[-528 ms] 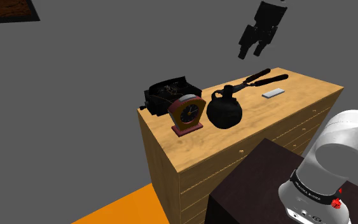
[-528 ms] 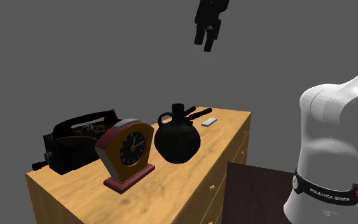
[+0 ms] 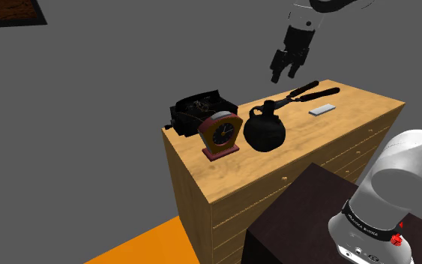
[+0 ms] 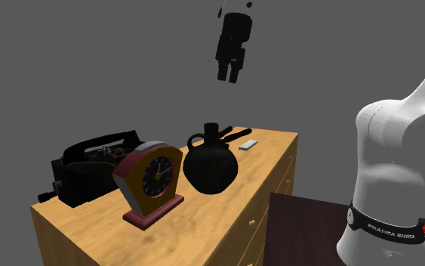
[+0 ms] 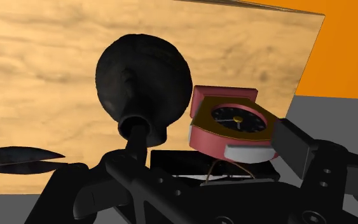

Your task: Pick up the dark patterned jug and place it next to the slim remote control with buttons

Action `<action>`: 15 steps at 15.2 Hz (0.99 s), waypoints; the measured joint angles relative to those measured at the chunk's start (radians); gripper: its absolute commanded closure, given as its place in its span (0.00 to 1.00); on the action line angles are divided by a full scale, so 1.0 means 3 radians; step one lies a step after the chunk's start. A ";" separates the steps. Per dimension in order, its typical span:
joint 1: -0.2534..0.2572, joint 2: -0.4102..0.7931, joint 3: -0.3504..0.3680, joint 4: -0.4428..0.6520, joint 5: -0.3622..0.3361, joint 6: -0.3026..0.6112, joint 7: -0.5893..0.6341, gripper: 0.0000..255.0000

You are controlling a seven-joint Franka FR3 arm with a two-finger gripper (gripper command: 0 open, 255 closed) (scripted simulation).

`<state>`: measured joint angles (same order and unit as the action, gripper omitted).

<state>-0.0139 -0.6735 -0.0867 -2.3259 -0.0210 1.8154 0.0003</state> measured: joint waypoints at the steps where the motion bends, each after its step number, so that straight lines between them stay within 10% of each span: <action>1: -0.0014 0.0100 -0.0049 -0.0007 -0.0031 0.0066 -0.0061 0.00; 15: -0.0084 0.1432 -0.0344 0.0126 -0.0214 0.0809 -0.0499 0.00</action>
<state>-0.0391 -0.2438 -0.1901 -2.2881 -0.0853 2.0582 -0.1495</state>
